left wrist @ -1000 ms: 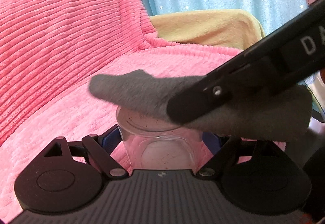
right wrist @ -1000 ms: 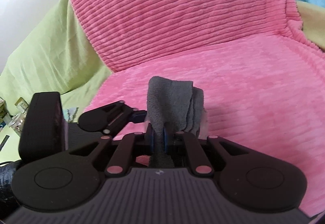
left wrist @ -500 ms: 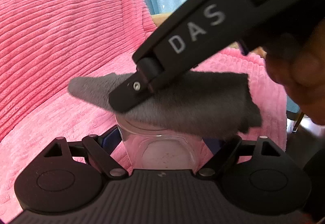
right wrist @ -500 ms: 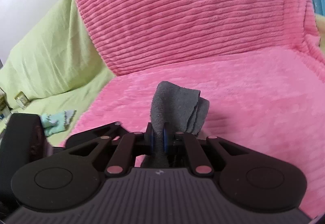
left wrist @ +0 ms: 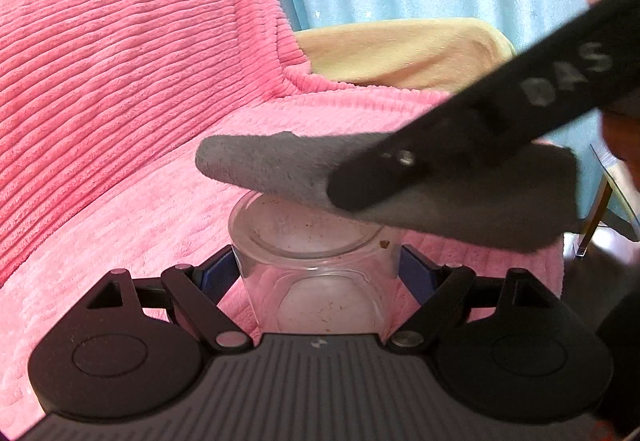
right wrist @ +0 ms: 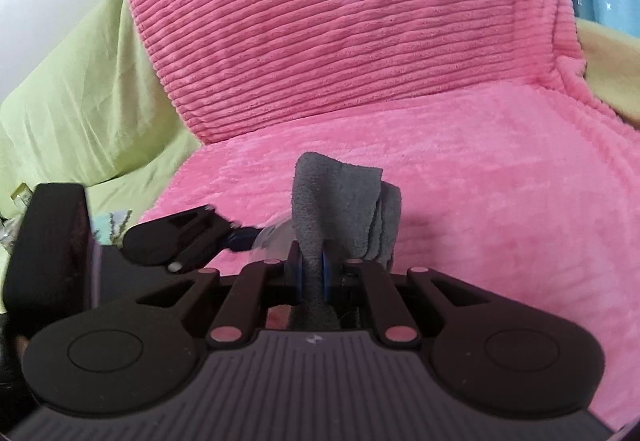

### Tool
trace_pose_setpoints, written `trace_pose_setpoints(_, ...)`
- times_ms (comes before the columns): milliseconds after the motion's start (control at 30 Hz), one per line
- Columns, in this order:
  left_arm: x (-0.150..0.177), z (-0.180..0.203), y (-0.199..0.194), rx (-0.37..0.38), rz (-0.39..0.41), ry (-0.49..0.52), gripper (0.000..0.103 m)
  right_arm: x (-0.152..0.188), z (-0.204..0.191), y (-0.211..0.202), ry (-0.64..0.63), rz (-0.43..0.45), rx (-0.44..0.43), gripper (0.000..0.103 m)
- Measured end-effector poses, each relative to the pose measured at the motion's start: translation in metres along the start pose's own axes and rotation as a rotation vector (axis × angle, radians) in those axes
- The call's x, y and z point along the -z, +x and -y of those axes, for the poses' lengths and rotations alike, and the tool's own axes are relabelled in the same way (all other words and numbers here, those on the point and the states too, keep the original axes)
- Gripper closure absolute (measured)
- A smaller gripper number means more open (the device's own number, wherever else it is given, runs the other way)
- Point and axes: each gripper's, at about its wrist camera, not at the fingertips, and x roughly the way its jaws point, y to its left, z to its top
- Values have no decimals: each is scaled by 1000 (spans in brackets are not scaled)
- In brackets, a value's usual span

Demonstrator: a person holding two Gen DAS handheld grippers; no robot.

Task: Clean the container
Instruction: 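Keep rubbing the cloth over the jar rim with the right gripper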

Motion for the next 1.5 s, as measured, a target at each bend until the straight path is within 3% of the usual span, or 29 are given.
trace_pose_setpoints(367,-1,-9,2,0,-6,-8,18,-8,-20,21,-30,-4,-57,96)
trace_pose_setpoints(633,3,-6,-2,8,-4,-10,18,-25,-14,42,-74,-4,-41,97)
trace_pose_setpoints(1033,8,12,-11,12,0,2,18,-5,-5,16,-3,29,8,97)
trace_pose_setpoints(1200,9,17,-16,-18,-20,-16,18,6,-11,5,29,29,10,96)
trace_pose_setpoints(1500,4,9,-11,-22,-24,-18,18,-2,-22,17,-2,17,-17,96)
